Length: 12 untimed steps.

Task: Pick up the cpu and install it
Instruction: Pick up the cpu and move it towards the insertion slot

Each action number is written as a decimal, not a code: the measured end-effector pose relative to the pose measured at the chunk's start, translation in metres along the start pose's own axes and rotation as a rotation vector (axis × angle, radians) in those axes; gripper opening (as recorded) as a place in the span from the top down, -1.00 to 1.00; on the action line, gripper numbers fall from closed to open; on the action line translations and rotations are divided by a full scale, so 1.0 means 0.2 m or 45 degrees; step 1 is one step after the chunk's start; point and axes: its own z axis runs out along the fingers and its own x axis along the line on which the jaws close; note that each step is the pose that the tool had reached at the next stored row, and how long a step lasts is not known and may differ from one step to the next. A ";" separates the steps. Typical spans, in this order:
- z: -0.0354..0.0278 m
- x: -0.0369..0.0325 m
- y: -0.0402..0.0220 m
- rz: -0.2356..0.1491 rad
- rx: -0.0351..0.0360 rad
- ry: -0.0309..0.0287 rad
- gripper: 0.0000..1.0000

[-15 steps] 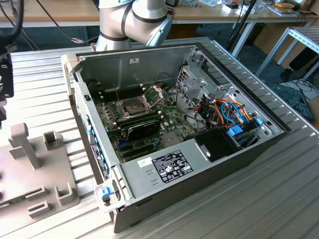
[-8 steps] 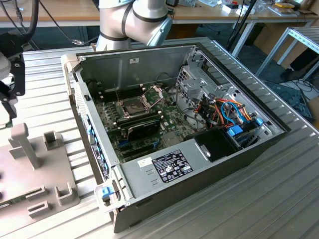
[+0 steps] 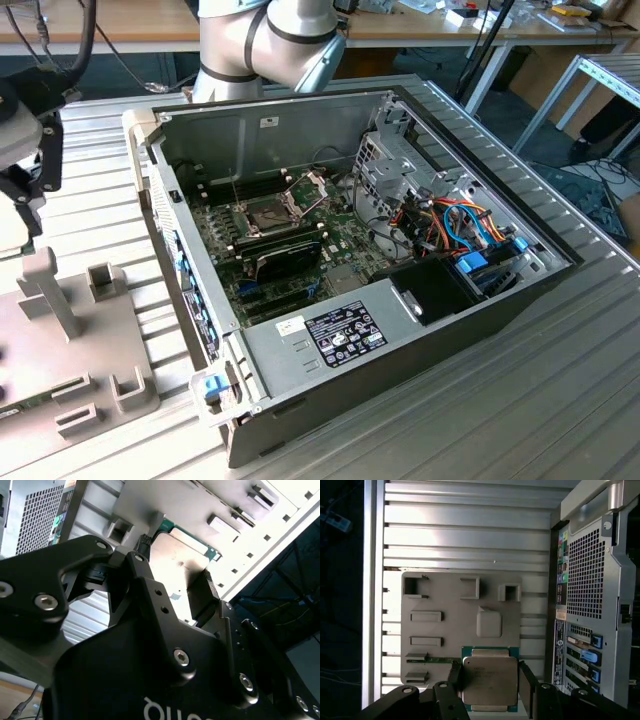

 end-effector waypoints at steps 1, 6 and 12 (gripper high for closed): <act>0.001 -0.016 0.000 0.000 -0.0001 0.0013 -0.09; 0.005 -0.141 -0.004 0.000 -0.0002 0.0098 -0.09; 0.011 -0.314 -0.009 0.000 -0.0004 0.0132 -0.09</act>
